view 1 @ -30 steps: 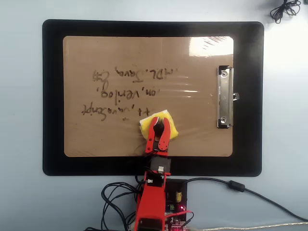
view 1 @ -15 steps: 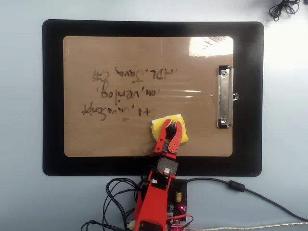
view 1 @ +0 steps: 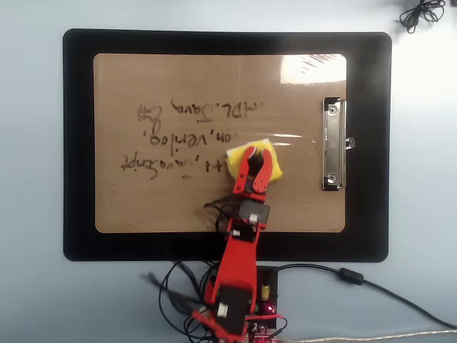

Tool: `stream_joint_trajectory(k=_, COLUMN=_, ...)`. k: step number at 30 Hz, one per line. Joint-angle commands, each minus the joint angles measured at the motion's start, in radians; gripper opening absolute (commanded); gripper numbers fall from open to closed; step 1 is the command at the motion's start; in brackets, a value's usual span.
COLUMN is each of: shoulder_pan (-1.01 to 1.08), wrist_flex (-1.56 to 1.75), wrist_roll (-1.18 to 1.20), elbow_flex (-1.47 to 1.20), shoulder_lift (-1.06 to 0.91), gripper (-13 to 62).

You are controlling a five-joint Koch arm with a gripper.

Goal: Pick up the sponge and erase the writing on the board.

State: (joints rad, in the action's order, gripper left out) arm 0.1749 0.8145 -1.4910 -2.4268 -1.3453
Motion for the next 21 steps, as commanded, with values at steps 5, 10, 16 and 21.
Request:
stream_joint_trajectory(k=5, shoulder_pan=-0.035, wrist_flex=0.008, wrist_roll=-0.028, elbow_flex=0.314, shoulder_lift=0.336, gripper=-7.9)
stream_joint_trajectory(k=10, shoulder_pan=-0.038, wrist_flex=-0.015, wrist_roll=-0.032, elbow_flex=-0.002, shoulder_lift=0.026, gripper=-7.9)
stream_joint_trajectory(k=16, shoulder_pan=-0.044, wrist_flex=-0.086, wrist_roll=-0.031, elbow_flex=0.667, shoulder_lift=0.589, gripper=-7.9)
stream_joint_trajectory(k=21, shoulder_pan=-0.046, wrist_flex=-0.183, wrist_roll=-0.034, elbow_flex=0.595, shoulder_lift=0.500, gripper=-7.9)
